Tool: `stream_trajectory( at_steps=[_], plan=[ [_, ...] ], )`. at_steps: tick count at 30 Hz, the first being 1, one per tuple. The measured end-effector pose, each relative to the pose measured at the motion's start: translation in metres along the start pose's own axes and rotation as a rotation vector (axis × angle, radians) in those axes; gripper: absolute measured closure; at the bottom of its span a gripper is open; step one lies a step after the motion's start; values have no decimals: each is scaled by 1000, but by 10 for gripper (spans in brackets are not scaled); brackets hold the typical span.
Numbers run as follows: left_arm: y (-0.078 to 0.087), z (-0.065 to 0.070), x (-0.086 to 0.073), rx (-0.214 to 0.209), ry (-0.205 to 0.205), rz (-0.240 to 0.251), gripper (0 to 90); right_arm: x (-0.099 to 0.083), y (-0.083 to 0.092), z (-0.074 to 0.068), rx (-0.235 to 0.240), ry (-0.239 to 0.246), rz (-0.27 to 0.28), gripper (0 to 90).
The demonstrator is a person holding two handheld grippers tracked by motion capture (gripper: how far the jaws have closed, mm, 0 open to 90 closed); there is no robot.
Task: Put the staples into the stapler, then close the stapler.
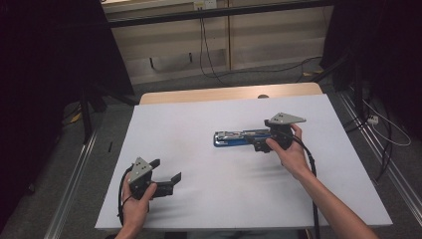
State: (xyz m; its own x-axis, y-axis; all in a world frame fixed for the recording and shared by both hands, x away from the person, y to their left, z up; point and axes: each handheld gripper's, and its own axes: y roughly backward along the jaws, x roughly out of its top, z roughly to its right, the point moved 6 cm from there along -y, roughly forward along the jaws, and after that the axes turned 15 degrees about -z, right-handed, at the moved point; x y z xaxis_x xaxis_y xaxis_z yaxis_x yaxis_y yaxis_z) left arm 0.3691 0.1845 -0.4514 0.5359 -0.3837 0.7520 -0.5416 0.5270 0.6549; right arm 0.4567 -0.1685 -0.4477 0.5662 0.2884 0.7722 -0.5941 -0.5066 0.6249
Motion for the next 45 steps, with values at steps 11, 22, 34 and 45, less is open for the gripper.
stream_trajectory(
  at_steps=[11,22,34,45],
  plan=[
    [-2,-1,-1,10,8,-9,52,-12,19,1,-21,2,16,38],
    [-6,-3,-1,0,6,-21,49,-24,27,12,-46,-16,24,61],
    [-8,-2,14,36,19,29,69,-43,38,20,-94,-24,41,143],
    [-34,7,41,-21,-12,57,80,-44,41,19,-84,-2,28,227]
  ],
)
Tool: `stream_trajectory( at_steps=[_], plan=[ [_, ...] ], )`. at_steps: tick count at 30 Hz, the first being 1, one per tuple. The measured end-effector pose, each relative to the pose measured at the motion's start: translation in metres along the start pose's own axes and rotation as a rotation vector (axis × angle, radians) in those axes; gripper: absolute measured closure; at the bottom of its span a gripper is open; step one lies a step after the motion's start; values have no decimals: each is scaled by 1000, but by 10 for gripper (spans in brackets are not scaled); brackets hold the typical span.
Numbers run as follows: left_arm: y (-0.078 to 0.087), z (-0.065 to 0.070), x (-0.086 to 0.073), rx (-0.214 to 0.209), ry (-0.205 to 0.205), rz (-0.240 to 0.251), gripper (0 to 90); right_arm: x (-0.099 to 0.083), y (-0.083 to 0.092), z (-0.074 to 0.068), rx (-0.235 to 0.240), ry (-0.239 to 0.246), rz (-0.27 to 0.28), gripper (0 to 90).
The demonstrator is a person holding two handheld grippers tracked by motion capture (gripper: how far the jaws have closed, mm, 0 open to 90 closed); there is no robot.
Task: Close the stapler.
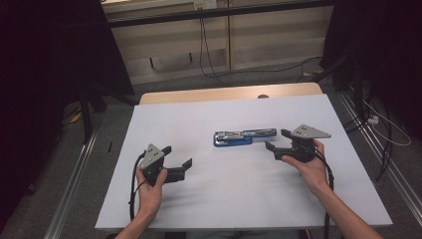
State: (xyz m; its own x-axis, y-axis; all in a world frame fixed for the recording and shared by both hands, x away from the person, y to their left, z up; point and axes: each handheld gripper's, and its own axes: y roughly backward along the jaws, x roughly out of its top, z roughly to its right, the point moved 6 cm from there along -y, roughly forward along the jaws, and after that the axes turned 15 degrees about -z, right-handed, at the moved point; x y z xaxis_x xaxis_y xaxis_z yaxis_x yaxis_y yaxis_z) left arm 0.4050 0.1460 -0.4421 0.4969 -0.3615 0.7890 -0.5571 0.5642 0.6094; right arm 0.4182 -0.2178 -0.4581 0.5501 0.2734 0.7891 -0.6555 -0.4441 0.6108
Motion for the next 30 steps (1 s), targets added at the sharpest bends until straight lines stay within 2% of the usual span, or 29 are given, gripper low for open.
stream_trajectory(
  at_steps=[5,7,9,12,13,18,22,24,27,30],
  plan=[
    [-14,2,11,-7,-16,2,63,-1,0,-1,5,14,-14,290],
    [-20,4,14,-34,-18,10,61,-1,0,0,6,13,-19,308],
    [-26,6,16,-37,-26,2,56,-3,-2,1,10,19,-30,361],
    [-34,10,19,-45,-40,-3,56,-3,-6,1,17,14,-29,394],
    [-36,11,20,-36,-50,-6,56,-3,-6,1,28,11,-27,417],
    [-50,15,29,-43,-60,-12,54,-1,-7,-3,44,7,-11,481],
    [-58,17,39,-45,-58,-7,52,-3,-8,-2,70,-17,-22,550],
    [-60,17,42,-46,-75,-15,50,-4,-8,-4,87,-15,-26,588],
    [-64,17,47,-48,-74,-1,45,-5,-10,-5,86,-13,-37,662],
    [-70,19,50,-47,-84,-5,45,-5,-10,0,41,-25,-33,719]
  ],
)
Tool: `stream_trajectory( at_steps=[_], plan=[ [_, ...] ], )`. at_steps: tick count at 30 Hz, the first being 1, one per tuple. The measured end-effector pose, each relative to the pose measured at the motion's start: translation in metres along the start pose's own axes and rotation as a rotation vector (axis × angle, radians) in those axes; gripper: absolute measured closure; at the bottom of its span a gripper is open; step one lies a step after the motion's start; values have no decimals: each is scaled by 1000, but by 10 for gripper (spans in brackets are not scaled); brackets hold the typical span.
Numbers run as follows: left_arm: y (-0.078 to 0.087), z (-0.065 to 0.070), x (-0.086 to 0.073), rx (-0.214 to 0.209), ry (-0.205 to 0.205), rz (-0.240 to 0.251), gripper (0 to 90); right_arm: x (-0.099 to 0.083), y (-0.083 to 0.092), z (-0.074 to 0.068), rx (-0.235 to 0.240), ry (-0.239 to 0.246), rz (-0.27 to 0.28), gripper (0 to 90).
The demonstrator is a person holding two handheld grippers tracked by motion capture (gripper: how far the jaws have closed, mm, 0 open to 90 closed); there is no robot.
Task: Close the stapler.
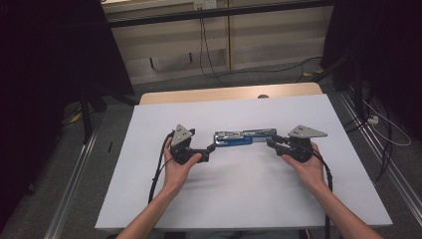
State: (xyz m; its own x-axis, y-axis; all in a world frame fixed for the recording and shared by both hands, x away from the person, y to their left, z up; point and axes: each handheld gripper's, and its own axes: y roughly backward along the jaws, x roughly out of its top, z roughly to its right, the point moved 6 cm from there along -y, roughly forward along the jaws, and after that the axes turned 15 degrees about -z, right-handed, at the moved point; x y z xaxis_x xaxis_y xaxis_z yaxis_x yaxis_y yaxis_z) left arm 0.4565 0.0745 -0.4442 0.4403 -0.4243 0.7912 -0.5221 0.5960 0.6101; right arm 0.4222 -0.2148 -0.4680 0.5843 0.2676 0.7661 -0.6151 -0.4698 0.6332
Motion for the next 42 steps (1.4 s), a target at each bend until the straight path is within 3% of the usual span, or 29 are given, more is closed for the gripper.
stream_trajectory(
  at_steps=[6,12,15,19,23,25,30,35,39,42],
  plan=[
    [-9,-5,10,4,17,1,53,0,3,5,-14,-15,18,872],
    [-18,-9,10,24,19,-25,45,-2,3,9,-30,10,5,900],
    [-23,-12,3,54,21,-77,39,-3,2,9,-28,20,-8,900],
    [-29,-16,-5,59,53,-109,50,-6,-2,9,-29,24,-34,900],
    [-30,-14,-6,38,61,-112,216,-6,-3,9,-21,15,-36,900],
    [-32,-11,-7,21,59,-123,247,-7,-3,9,-20,14,-36,900],
    [-35,-3,-7,10,9,-139,421,-9,-7,10,-10,-6,-51,900],
    [-37,1,-8,-20,15,-149,575,-10,-10,6,-2,5,-62,900],
    [-39,3,-11,-56,50,-177,709,-10,-10,5,1,8,-67,900],
    [-40,6,-11,-63,25,-183,815,-11,-11,7,-11,6,-75,900]
  ],
)
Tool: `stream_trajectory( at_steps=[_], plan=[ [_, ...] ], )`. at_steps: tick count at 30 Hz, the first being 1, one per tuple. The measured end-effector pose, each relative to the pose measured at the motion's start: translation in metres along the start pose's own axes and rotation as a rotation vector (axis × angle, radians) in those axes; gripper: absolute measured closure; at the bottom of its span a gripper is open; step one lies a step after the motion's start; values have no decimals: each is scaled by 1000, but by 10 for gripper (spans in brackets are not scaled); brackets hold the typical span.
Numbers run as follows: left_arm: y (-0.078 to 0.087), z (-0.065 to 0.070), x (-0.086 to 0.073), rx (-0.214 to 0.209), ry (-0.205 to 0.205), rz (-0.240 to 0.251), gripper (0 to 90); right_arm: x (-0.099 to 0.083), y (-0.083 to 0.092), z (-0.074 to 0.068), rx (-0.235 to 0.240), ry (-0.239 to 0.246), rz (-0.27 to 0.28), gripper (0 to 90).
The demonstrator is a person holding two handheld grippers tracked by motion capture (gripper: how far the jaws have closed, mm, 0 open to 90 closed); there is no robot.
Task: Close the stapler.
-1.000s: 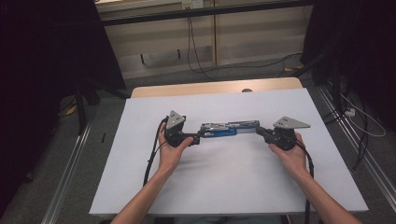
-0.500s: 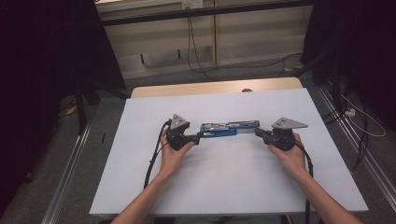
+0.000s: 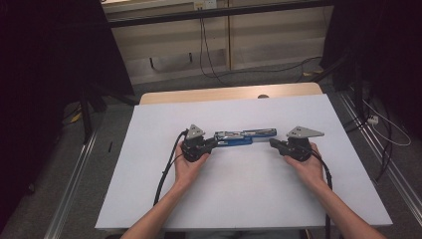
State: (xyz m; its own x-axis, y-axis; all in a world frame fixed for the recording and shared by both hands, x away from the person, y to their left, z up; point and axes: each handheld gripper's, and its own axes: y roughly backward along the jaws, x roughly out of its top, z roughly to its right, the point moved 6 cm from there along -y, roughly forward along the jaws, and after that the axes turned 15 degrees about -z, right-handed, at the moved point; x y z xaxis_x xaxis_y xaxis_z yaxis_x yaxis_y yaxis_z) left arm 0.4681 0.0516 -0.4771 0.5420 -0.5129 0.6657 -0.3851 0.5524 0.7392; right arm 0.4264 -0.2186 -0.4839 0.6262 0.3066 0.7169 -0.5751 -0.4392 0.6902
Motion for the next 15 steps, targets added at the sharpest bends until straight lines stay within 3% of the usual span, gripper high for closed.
stream_trajectory(
  at_steps=[3,10,15],
  plan=[
    [0,1,0,3,-14,-4,889,0,1,2,-3,0,1,900],
    [-4,0,5,20,-45,-33,900,0,0,2,-7,-2,-3,900],
    [-9,-1,10,-12,-16,-28,900,0,0,3,-6,-2,-6,900]
  ],
)
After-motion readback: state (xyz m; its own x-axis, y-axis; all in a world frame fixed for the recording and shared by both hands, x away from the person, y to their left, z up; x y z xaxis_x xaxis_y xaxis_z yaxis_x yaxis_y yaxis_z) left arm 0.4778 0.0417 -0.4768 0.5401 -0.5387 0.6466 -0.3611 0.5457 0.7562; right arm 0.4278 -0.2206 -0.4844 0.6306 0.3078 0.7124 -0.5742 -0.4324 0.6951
